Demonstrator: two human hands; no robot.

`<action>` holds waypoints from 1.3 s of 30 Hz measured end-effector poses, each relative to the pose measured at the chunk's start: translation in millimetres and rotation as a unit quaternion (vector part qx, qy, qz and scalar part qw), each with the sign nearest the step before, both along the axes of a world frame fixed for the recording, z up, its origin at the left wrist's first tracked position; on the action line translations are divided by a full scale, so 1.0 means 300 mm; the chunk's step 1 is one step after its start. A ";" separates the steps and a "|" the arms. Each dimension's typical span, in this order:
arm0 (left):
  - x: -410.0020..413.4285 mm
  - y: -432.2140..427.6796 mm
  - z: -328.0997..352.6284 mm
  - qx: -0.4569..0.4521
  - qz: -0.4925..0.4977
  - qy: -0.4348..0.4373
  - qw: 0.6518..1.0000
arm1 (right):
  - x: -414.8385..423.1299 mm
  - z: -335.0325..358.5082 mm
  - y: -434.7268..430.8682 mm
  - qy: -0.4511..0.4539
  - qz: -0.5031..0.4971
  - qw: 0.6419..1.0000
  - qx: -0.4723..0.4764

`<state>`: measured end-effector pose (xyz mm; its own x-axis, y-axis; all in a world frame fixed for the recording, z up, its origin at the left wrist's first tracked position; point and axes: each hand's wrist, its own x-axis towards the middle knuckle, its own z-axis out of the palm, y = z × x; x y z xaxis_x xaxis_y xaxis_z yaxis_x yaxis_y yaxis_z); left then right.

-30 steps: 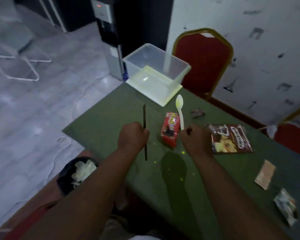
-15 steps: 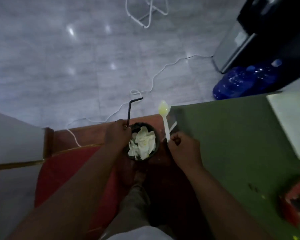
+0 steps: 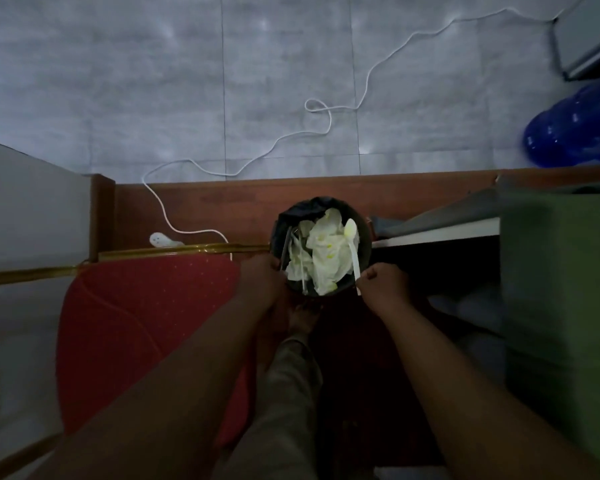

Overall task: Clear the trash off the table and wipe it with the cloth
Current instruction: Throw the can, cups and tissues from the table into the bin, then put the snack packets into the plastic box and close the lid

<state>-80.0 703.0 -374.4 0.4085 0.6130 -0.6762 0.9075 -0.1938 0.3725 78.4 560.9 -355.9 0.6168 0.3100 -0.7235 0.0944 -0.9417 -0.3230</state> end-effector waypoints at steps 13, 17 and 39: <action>0.008 -0.080 -0.091 0.009 0.001 0.023 1.000 | -0.087 -0.120 -0.133 0.051 -0.080 0.995 0.038; 0.004 -0.150 0.025 0.011 0.016 0.006 1.000 | -0.098 0.025 -0.180 0.019 -0.073 0.994 0.085; 0.623 -0.727 1.298 0.089 -0.143 -0.333 0.928 | 0.206 1.262 -1.103 -0.326 -0.280 0.856 0.287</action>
<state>107.0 485.0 14.9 0.8622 0.4937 -0.1134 0.3895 -0.5031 0.7715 140.3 230.1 22.8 0.9997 0.0223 0.0030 0.0158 -0.6019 -0.7984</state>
